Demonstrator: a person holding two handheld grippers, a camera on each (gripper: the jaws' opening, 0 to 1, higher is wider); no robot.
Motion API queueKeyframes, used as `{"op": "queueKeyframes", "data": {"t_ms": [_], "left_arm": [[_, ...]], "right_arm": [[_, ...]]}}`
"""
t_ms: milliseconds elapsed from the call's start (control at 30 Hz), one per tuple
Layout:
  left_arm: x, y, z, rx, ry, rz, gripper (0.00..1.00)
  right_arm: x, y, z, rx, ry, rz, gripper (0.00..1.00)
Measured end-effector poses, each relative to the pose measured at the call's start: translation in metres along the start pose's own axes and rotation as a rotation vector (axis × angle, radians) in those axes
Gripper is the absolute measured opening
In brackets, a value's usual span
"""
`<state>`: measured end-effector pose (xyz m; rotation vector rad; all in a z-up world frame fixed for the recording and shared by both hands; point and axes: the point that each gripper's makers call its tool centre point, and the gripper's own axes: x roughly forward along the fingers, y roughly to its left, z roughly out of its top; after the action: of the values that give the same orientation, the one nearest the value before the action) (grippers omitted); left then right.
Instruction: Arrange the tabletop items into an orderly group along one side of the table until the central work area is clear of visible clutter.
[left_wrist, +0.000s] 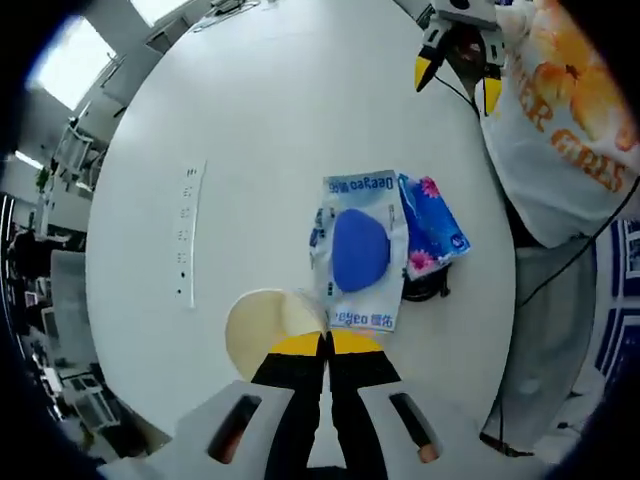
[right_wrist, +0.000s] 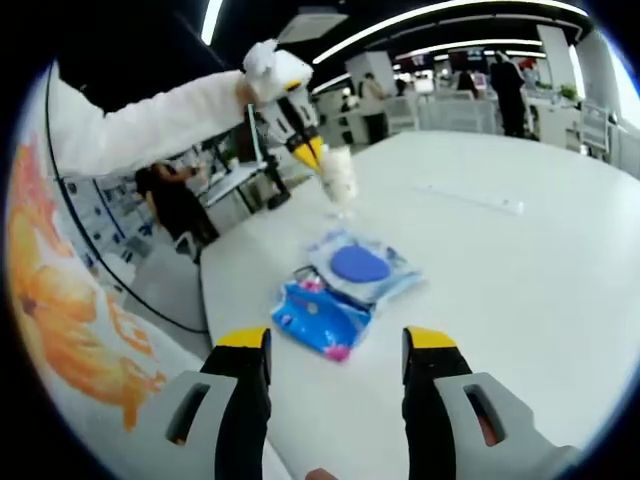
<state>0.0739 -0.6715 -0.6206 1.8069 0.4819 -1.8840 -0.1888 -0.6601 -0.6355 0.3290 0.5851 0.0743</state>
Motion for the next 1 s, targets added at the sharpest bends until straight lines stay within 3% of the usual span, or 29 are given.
{"op": "queueKeyframes", "data": {"t_ms": [33, 167, 333, 467, 667, 867, 1000], "left_arm": [[0.006, 0.007, 0.0, 0.011, 0.024, -0.007, 0.0], [0.029, 0.023, 0.017, -0.084, -0.074, -0.048, 0.0], [0.051, 0.027, 0.005, -0.031, 0.01, -0.048, 0.0], [0.067, 0.017, -0.004, -0.176, 0.023, -0.113, 0.0], [0.078, 0.025, -0.009, -0.288, -0.013, -0.071, 0.0], [0.083, 0.025, -0.019, -0.265, 0.007, -0.063, 0.0], [0.087, 0.023, -0.023, -0.301, -0.002, -0.064, 0.0]], "right_arm": [[0.002, -0.001, -0.001, 0.005, 0.008, -0.001, 0.5], [0.003, -0.003, -0.001, 0.006, 0.024, -0.001, 0.5], [0.004, -0.009, -0.003, 0.04, 0.026, -0.017, 0.5], [0.006, -0.011, -0.009, 0.055, 0.046, -0.021, 0.49], [0.017, -0.008, -0.004, 0.046, 0.063, 0.003, 0.48], [0.028, -0.005, 0.009, 0.033, 0.053, 0.025, 0.48], [0.03, -0.004, 0.01, 0.029, 0.048, 0.034, 0.48]]}}
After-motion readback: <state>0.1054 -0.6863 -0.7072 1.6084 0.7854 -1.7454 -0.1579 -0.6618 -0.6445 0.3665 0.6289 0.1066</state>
